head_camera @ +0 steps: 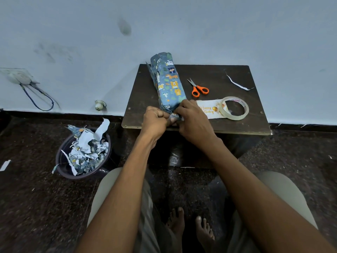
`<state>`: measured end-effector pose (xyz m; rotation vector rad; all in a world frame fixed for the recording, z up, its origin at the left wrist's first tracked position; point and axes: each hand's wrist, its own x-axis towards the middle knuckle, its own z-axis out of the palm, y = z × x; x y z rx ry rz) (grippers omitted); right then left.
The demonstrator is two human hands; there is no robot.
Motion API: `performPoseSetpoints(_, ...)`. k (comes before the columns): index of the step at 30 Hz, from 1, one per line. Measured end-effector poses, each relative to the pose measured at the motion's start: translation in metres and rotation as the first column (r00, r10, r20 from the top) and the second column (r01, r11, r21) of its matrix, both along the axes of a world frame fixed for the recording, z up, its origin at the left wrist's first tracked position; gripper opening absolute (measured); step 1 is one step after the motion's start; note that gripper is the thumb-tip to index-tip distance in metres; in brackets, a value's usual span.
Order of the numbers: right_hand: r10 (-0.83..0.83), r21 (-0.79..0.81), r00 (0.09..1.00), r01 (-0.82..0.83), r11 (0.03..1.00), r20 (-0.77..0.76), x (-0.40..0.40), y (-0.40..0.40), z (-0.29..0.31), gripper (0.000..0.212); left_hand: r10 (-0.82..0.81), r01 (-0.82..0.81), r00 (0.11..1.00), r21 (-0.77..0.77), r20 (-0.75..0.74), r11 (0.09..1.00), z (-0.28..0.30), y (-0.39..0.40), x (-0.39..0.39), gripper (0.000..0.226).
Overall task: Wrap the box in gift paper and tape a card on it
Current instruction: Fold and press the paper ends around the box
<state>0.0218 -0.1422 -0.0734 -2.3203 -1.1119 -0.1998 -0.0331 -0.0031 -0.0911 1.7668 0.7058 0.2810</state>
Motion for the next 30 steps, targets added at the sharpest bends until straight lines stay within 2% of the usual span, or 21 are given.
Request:
performPoseSetpoints(3, 0.003, -0.034, 0.999, -0.001, 0.999, 0.054, 0.001, 0.001, -0.003, 0.016, 0.003, -0.004, 1.0, 0.039, 0.026, 0.999, 0.013, -0.003, -0.009, 0.023)
performPoseSetpoints(6, -0.014, -0.063, 0.993, 0.021, 0.998, 0.118, 0.001, 0.002, -0.005, 0.011, 0.031, -0.037, 0.999, 0.231, 0.031, 0.972, 0.026, -0.005, -0.018, 0.037)
performPoseSetpoints(8, -0.048, -0.077, 0.986, 0.06, 0.995, 0.159, 0.0, 0.002, -0.005, 0.008, 0.043, -0.061, 0.997, 0.363, 0.056, 0.93, 0.027, -0.004, -0.021, 0.055)
performPoseSetpoints(11, -0.05, -0.074, 0.973, 0.068, 0.995, 0.227, -0.002, 0.002, -0.002, 0.006, -0.096, 0.034, 0.99, 0.482, 0.106, 0.875, 0.023, -0.001, -0.021, 0.088)
performPoseSetpoints(12, -0.048, -0.066, 0.972, 0.064, 0.996, 0.229, -0.004, 0.002, 0.001, 0.015, -0.146, 0.068, 0.982, 0.494, 0.121, 0.867, 0.021, 0.0, -0.019, 0.095)
performPoseSetpoints(14, -0.038, -0.049, 0.973, 0.05, 0.998, 0.228, -0.004, 0.002, 0.004, 0.031, -0.19, 0.104, 0.973, 0.489, 0.13, 0.866, 0.018, 0.004, -0.015, 0.092)
performPoseSetpoints(15, -0.036, -0.043, 0.974, 0.047, 0.998, 0.223, -0.003, 0.002, 0.005, 0.033, -0.191, 0.106, 0.972, 0.471, 0.136, 0.876, 0.017, 0.006, -0.014, 0.087)
performPoseSetpoints(19, -0.047, 0.007, 0.99, 0.046, 0.999, 0.135, 0.005, -0.003, 0.004, 0.02, -0.196, 0.086, 0.959, 0.453, 0.203, 0.887, 0.012, 0.01, -0.012, 0.074)
performPoseSetpoints(24, -0.099, 0.12, 0.99, 0.087, 0.989, 0.101, 0.003, -0.003, -0.001, 0.021, -0.206, 0.109, 0.97, 0.533, 0.127, 0.839, 0.018, 0.009, -0.012, 0.07)
performPoseSetpoints(27, -0.136, 0.206, 0.986, 0.113, 0.972, 0.1, 0.001, -0.002, -0.002, 0.034, -0.223, 0.122, 0.969, 0.592, 0.102, 0.797, 0.024, 0.005, -0.013, 0.07)
performPoseSetpoints(30, -0.161, 0.205, 0.984, 0.142, 0.968, 0.079, 0.003, -0.003, 0.005, 0.054, -0.231, 0.126, 0.968, 0.609, 0.096, 0.783, 0.027, 0.004, -0.014, 0.072)
